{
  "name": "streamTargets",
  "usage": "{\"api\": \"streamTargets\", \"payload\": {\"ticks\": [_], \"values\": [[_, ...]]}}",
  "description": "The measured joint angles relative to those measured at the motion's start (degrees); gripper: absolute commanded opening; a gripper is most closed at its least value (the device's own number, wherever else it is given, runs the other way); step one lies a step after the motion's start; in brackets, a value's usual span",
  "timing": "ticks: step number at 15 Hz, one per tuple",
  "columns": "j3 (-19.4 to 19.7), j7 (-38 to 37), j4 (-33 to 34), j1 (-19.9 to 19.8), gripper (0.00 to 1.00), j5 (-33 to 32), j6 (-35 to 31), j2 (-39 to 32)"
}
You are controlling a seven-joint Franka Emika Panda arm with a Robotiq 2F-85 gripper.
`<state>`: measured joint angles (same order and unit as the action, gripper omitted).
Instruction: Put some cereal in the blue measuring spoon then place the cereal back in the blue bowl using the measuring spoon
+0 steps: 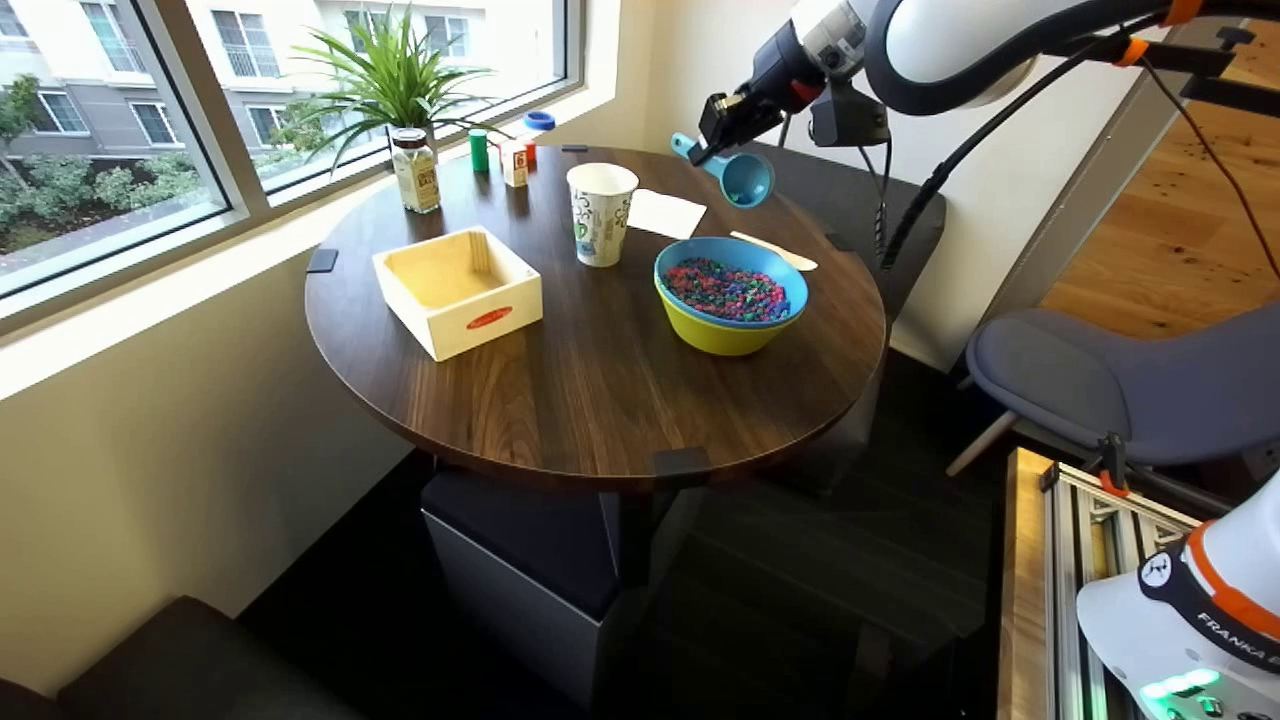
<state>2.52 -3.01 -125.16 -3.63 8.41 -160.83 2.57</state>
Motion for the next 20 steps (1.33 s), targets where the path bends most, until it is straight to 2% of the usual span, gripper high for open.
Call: {"api": "streamTargets", "payload": {"ticks": [4, 10, 16, 20], "values": [[-1.5, -1.2, 0.0, 0.9, 0.02, -7.3, 0.1, 0.8], [-3.7, -5.8, -1.4, 0.9, 0.02, -22.2, 0.2, 1.1], [-5.0, -13.2, -3.0, 0.8, 0.02, -38.5, 0.2, 3.1], [-5.8, -21.1, -3.8, -0.2, 0.02, -51.5, 0.2, 5.4]]}}
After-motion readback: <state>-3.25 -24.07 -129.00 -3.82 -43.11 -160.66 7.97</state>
